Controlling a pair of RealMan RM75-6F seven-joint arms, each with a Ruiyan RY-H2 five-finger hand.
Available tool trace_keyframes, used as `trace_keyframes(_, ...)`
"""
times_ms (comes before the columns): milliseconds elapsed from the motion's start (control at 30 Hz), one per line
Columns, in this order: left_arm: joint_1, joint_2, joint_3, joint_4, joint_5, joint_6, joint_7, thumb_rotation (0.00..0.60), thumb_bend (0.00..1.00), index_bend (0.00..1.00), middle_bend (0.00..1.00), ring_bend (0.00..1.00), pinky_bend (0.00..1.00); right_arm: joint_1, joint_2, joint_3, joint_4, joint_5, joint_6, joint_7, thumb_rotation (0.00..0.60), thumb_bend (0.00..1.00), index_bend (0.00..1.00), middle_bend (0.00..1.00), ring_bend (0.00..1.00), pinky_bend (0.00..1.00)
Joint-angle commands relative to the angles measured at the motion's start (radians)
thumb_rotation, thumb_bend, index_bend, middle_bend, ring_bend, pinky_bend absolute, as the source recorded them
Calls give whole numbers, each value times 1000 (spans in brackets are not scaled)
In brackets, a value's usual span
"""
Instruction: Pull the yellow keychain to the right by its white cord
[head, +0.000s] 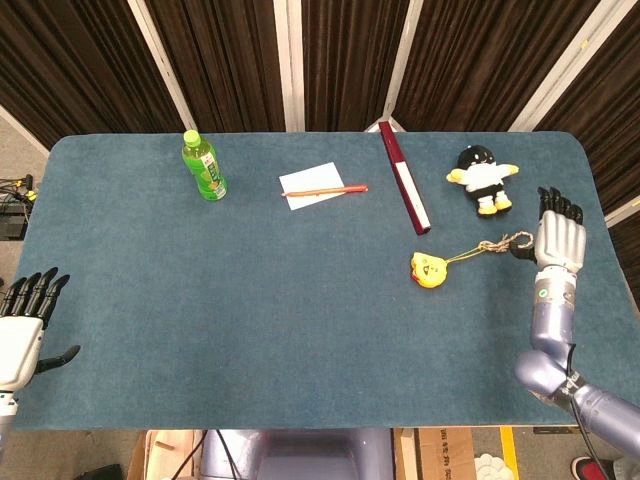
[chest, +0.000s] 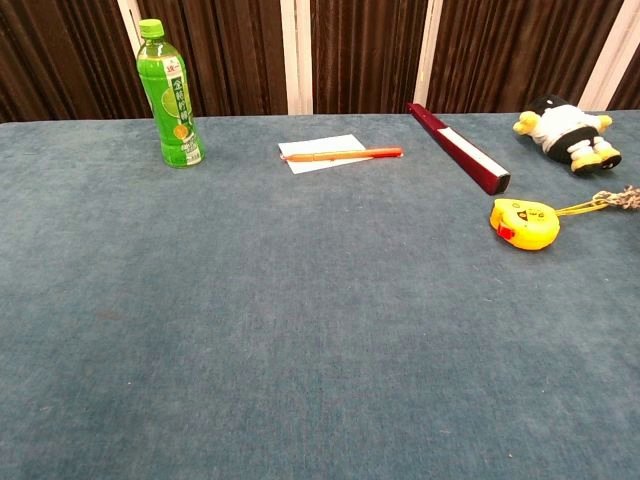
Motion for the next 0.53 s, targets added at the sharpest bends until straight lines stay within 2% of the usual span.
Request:
trace_keyframes(33, 3, 3, 3, 2, 14, 11, -3, 600, 0, 0, 0, 0, 0, -60, 81, -47, -151, -61, 35, 2, 600, 284, 0, 0, 0, 0)
trace_keyframes(167, 9, 8, 13, 5, 35, 26, -5, 600, 0, 0, 0, 0, 0, -140, 144, -127, -295, -241, 124, 34, 600, 284, 0, 0, 0, 0)
trace_keyframes(233, 17, 13, 18, 2, 43, 37, -5, 600, 0, 0, 0, 0, 0, -206, 168, -203, -345, -417, 210, 73, 600, 284, 0, 0, 0, 0)
trace_keyframes(333, 31, 24, 28, -7, 56, 57, -5, 600, 0, 0, 0, 0, 0, -294, 178, -308, -356, -623, 320, 133, 600, 283, 0, 0, 0, 0)
trace_keyframes(467, 49, 38, 37, -19, 75, 86, -3, 600, 0, 0, 0, 0, 0, -399, 202, -425, -335, -806, 419, 234, 600, 283, 0, 0, 0, 0)
trace_keyframes(533, 55, 40, 42, -17, 86, 97, 5, 600, 0, 0, 0, 0, 0, -436, 217, -459, -316, -877, 470, 258, 600, 283, 0, 0, 0, 0)
